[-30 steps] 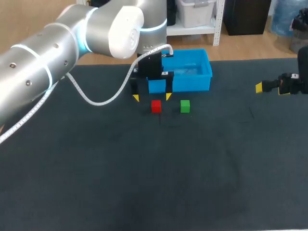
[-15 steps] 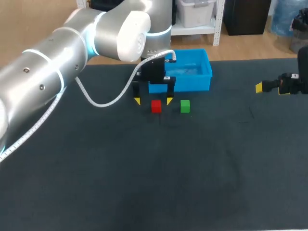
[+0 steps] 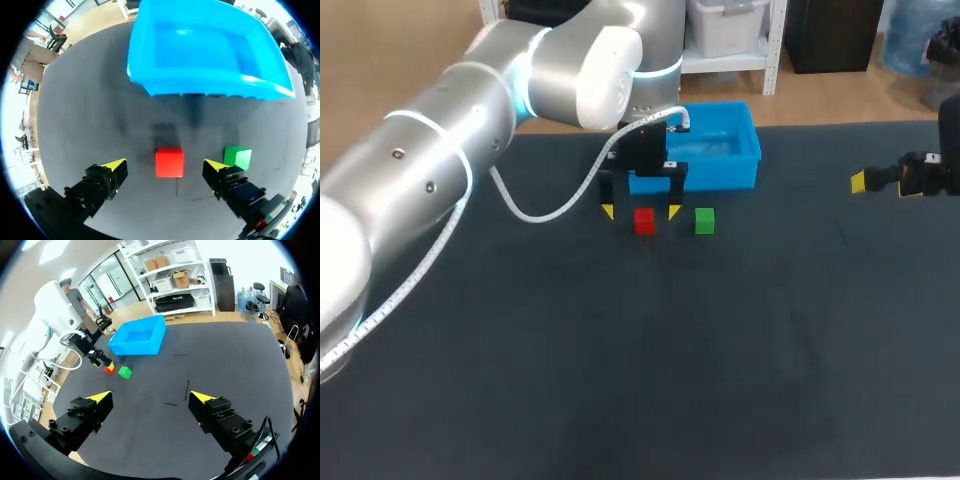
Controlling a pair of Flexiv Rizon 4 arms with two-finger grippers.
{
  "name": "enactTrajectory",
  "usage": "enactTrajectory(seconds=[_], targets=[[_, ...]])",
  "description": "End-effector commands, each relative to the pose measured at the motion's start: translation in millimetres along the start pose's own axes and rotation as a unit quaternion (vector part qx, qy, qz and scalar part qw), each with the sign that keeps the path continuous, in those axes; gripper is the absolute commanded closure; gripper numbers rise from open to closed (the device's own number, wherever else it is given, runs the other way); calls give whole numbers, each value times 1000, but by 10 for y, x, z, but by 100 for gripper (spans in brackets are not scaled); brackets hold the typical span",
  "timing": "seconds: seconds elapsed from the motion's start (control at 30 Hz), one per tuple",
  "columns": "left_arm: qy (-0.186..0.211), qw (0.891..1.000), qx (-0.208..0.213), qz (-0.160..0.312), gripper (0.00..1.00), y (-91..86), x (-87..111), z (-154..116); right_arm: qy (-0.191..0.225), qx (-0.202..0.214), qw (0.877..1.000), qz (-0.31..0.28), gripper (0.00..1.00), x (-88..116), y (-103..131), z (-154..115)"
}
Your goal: Use the left arm to pick the red cube and place it into the blue plastic box first, then use the right arm to grasp the green cube and put it into the same blue plastic box after the first action is fully finished.
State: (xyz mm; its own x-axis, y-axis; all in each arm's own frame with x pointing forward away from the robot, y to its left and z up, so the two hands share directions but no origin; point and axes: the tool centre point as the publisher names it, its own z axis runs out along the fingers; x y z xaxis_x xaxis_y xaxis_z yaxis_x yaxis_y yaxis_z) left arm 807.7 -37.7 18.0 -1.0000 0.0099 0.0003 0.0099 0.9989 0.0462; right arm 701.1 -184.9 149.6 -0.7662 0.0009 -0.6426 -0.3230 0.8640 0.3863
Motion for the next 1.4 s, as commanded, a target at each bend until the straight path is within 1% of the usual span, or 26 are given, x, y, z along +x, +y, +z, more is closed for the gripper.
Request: enactTrajectory(seconds=[0.03, 0.5, 1.0, 1.3, 1.4], targets=[[11, 1000, -3, -1, 0, -25, -84, 9, 0, 0, 1000, 0, 0, 3, 0, -2], [14, 1000, -4, -5, 0, -49, -43, 114, 0, 0, 1000, 0, 0, 3, 0, -2], [22, 1000, -9, -14, 0, -16, 7, 253, 0, 0, 1000, 0, 0, 3, 0, -2], [16, 1000, 2, -24, 0, -58, 14, 302, 0, 0, 1000, 0, 0, 3, 0, -2], [6, 999, 7, -34, 0, -60, 0, 314, 0, 0, 1000, 0, 0, 3, 0, -2]])
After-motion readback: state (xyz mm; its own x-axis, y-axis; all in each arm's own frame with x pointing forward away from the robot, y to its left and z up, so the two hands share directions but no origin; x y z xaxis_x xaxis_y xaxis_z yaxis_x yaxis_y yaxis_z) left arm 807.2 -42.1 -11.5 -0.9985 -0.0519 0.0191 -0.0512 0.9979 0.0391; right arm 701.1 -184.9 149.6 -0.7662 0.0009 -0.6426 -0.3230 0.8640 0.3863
